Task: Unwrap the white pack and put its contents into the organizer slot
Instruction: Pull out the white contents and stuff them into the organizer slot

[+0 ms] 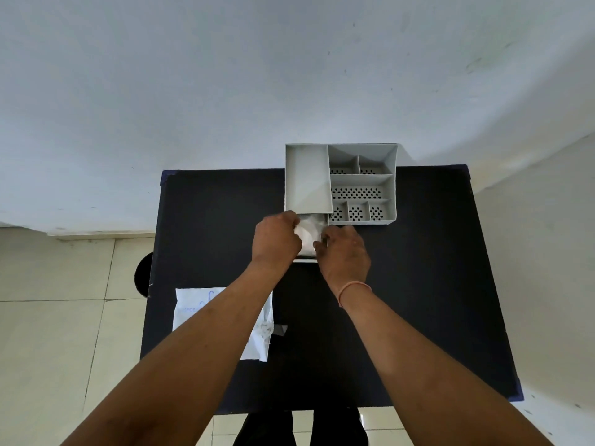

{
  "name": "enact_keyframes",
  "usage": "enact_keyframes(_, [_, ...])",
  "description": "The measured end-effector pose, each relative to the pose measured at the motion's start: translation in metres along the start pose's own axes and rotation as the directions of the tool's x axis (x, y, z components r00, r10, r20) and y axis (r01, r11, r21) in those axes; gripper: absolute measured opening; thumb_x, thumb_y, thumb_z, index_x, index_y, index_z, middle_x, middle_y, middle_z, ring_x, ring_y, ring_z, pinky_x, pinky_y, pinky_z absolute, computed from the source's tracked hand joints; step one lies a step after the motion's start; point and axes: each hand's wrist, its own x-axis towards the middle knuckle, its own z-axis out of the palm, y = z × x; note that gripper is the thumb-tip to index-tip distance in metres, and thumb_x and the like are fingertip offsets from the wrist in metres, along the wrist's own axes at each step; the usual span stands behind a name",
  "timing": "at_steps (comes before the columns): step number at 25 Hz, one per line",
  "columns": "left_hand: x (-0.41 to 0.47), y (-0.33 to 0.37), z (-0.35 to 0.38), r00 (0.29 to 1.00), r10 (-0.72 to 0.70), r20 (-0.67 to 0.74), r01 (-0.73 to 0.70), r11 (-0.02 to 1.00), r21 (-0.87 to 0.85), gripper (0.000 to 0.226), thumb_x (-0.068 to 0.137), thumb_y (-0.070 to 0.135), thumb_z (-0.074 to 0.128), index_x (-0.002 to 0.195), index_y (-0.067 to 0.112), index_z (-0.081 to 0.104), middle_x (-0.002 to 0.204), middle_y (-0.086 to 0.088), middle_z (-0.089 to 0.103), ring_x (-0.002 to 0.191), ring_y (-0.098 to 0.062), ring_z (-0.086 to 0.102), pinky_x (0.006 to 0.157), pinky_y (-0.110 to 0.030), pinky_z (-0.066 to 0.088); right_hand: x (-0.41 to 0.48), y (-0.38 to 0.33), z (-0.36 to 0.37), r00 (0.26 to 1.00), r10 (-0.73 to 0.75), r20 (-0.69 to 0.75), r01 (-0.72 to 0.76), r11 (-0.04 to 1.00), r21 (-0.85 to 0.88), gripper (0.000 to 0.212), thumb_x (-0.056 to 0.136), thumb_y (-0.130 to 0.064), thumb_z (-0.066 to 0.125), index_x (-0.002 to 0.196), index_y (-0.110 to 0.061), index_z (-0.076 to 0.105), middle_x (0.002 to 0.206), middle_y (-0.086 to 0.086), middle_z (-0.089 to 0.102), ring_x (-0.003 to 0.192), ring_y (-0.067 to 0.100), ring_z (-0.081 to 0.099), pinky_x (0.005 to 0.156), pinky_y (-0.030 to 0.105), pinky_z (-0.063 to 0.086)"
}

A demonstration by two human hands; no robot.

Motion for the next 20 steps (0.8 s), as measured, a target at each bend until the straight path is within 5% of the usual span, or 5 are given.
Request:
enact_keyframes(5, [-0.001, 0.009, 0.000, 0.993, 0.081, 0.085, -0.100, 0.966, 0.241, 0.025, 0.090, 0.016, 0.070, 0.112, 0.022, 0.079, 0.106, -0.006, 0.078, 0.100, -0.029, 0.075, 0.078, -0.039, 0.060, 0.007, 0.002, 0.001, 0.999, -0.025, 0.023, 0.024, 1.000, 0.004, 0.019, 0.091, -0.031, 0.066, 0.107, -0.025, 0.076, 0.116, 0.006, 0.055, 0.108, 0.025, 0.059, 0.075, 0.035, 0.056])
enact_keyframes(9, [-0.015, -0.010, -0.005, 0.979, 0.178, -0.103, -0.151, 0.962, 0.226, 0.025, 0.099, 0.024, 0.065, 0.119, 0.016, 0.078, 0.113, -0.009, 0.075, 0.095, -0.032, 0.075, 0.075, -0.044, 0.062, 0.003, 0.006, -0.005, 0.988, -0.150, -0.045, 0.149, 0.988, -0.033, 0.035, 0.091, -0.031, 0.063, 0.126, -0.028, 0.067, 0.123, 0.007, 0.051, 0.112, 0.027, 0.056, 0.085, 0.043, 0.058])
enact_keyframes(15, [-0.024, -0.019, 0.000, 0.966, 0.138, 0.219, -0.219, 0.886, 0.409, 0.033, 0.096, 0.018, 0.054, 0.126, 0.018, 0.069, 0.112, -0.011, 0.071, 0.100, -0.036, 0.074, 0.076, -0.040, 0.056, 0.003, 0.005, -0.006, 0.906, -0.050, 0.419, 0.136, 0.975, -0.177, 0.059, 0.102, -0.058, 0.041, 0.158, -0.048, 0.027, 0.175, 0.008, -0.005, 0.152, 0.040, 0.025, 0.116, 0.063, 0.031])
enact_keyframes(17, [-0.022, -0.019, -0.003, 0.974, 0.112, 0.198, -0.177, 0.922, 0.345, 0.031, 0.097, 0.023, 0.055, 0.123, 0.020, 0.071, 0.108, -0.010, 0.076, 0.100, -0.036, 0.074, 0.078, -0.041, 0.058, 0.001, 0.004, -0.009, 0.930, -0.072, 0.361, 0.138, 0.978, -0.159, 0.054, 0.101, -0.054, 0.046, 0.153, -0.041, 0.040, 0.174, 0.010, 0.004, 0.149, 0.039, 0.031, 0.115, 0.062, 0.035])
enact_keyframes(20, [-0.025, -0.019, -0.011, 0.991, 0.134, 0.011, -0.133, 0.969, 0.210, 0.024, 0.098, 0.026, 0.057, 0.112, 0.021, 0.075, 0.104, -0.010, 0.076, 0.090, -0.037, 0.074, 0.075, -0.040, 0.060, -0.008, 0.003, -0.013, 0.967, -0.250, -0.040, 0.243, 0.961, -0.132, 0.032, 0.095, -0.031, 0.058, 0.124, -0.021, 0.067, 0.146, 0.011, 0.050, 0.125, 0.032, 0.054, 0.096, 0.053, 0.052])
